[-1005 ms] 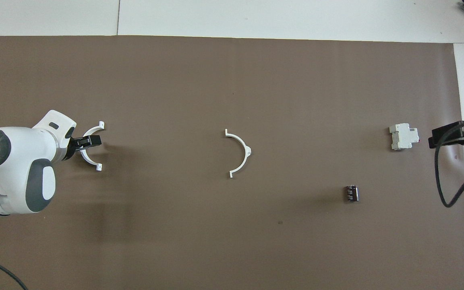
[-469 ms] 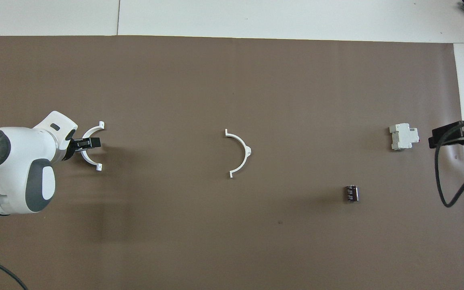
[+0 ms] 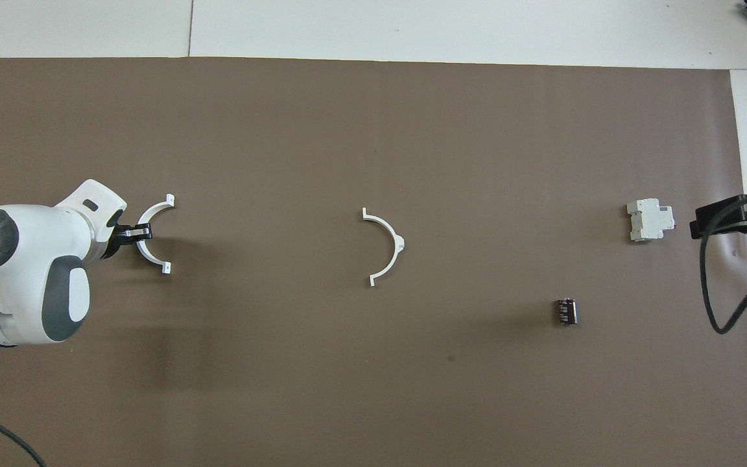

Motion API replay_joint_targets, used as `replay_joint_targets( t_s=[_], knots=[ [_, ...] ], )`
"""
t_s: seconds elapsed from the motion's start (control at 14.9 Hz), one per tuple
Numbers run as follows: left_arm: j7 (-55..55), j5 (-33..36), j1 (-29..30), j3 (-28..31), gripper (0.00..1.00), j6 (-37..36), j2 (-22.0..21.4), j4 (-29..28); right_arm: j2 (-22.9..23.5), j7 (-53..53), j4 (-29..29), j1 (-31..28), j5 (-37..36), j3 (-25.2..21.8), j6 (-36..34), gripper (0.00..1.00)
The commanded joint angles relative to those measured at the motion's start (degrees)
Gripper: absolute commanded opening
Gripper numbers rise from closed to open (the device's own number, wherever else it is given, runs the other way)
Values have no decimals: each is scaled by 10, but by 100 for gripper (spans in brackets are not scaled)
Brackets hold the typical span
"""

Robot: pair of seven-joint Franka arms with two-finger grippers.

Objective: Assemble drain pipe with both arms
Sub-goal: 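Grasp the other white half-ring with the left gripper, then carry the half-ring with the left gripper to the placed half-ring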

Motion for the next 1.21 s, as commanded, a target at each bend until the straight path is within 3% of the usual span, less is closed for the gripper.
replay_joint_targets(
  t_s=[0.0,0.13,0.2,0.4,0.54,1.0,1.14],
  knots=[
    [10,-1,-4,4,0,-1,4,3,-10,-13,-14,-6,7,0,13,100],
    [7,-1,-7,2,0,-21,5,27,-10,-13,-14,-6,7,0,13,100],
    [1,-1,-19,2,0,-68,6,59,-10,-13,-14,-6,7,0,13,100],
    [-120,5,-88,4,0,-174,7,134,-10,-13,-14,-6,7,0,13,100],
    [-228,48,-144,2,0,-178,7,134,-10,-13,-14,-6,7,0,13,100],
    [-517,54,-312,2,0,-180,12,158,-9,-13,-14,-6,7,0,13,100],
    [-565,53,-350,2,0,-203,50,216,-10,-13,-14,-6,7,0,13,100]
  ],
)
